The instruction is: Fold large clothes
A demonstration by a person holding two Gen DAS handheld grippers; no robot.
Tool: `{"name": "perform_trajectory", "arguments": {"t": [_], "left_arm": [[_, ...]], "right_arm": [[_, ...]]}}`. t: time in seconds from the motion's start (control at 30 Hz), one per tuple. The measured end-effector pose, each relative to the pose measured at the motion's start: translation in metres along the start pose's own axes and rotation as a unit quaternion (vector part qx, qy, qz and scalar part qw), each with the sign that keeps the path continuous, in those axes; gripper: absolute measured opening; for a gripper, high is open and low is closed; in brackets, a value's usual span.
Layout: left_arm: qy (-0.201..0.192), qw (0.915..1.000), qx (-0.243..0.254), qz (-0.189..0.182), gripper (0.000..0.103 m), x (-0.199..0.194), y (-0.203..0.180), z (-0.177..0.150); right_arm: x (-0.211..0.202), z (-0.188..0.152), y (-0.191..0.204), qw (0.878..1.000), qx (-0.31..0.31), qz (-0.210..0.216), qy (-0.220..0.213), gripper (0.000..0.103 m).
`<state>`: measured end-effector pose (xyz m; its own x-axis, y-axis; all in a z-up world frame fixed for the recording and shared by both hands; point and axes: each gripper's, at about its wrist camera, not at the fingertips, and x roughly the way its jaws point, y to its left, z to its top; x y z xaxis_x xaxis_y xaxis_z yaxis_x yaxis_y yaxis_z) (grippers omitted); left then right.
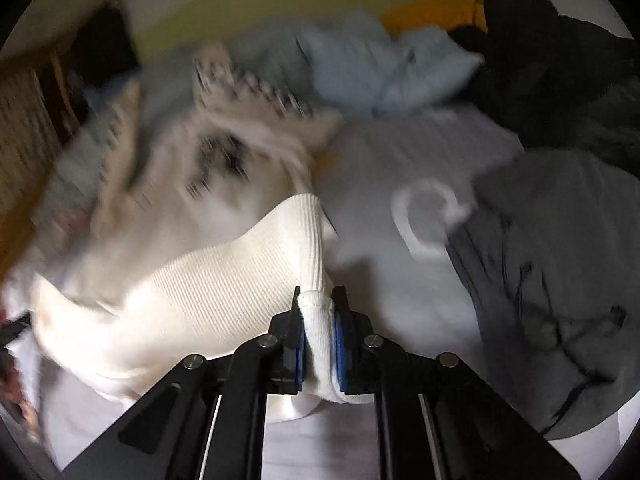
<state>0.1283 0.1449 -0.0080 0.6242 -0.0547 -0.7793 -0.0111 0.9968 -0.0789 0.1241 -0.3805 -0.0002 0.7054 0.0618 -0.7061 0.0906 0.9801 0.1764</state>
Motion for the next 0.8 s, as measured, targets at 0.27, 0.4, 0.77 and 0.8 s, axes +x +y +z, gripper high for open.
{"name": "perform_trajectory", "arguments": {"t": [0.27,0.4,0.77,0.8], "left_arm": [[-0.014,0.9947,0.050,-0.089,0.079,0.003,-0.033,-0.007],[-0.038,0.9968,0.069,0.015,0.007,0.010,-0.049,-0.014],[-0.252,0.9485,0.067,0.181,0.007,-0.105,-0.001,0.083],[-0.239,0.9496,0.080,0.187,0.008,-0.094,0.000,0.088]], "right_arm": [[-0.018,-0.006,-0.001,0.999,-0.006,-0.016,-0.038,0.013],[-0.026,-0.006,-0.009,0.999,0.010,-0.010,-0.036,0.013],[-0.104,0.002,0.064,0.961,-0.117,-0.103,-0.231,0.010],[-0.105,0.007,0.068,0.958,-0.119,-0.109,-0.239,0.010]]}}
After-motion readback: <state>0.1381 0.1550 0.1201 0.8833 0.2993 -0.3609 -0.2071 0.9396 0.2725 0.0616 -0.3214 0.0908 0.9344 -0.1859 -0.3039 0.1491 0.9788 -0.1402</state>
